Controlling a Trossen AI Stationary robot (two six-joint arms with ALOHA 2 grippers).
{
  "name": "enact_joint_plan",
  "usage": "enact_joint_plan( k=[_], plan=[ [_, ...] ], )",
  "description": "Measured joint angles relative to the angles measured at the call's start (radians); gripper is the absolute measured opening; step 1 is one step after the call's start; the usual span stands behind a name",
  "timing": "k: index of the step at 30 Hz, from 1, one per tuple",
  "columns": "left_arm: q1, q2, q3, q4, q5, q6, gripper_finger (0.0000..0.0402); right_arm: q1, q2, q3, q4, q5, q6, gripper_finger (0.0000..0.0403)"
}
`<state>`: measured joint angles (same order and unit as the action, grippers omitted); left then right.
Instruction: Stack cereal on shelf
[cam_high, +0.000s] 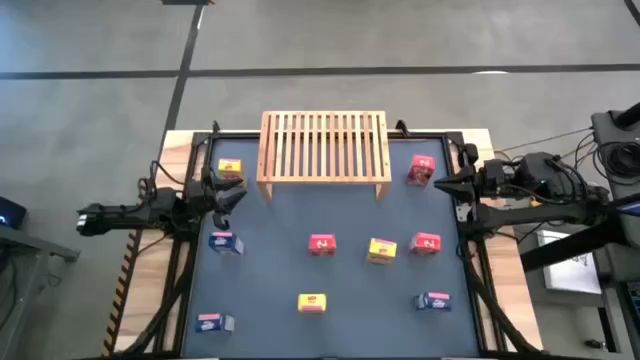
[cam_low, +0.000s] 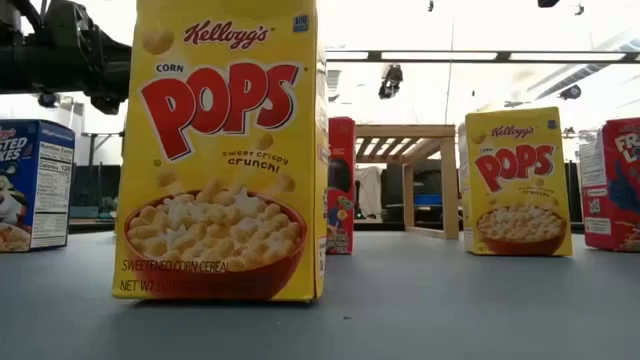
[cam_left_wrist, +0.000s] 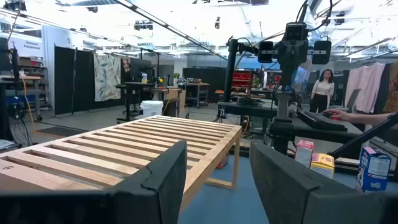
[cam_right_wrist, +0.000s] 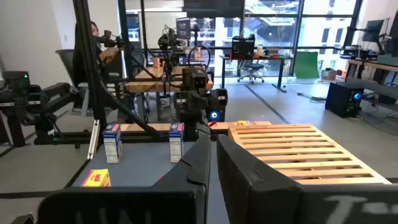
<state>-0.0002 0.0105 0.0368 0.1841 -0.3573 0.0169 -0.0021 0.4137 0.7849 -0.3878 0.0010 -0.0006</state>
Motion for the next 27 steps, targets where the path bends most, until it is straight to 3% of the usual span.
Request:
enact_joint_plan(
  k=[27],
  plan=[
    [0.0,0.0,0.0,0.0,0.0,0.0,0.016,0.0,0.0,0.0,0.0,0.0,0.0,0.0018]
  ],
)
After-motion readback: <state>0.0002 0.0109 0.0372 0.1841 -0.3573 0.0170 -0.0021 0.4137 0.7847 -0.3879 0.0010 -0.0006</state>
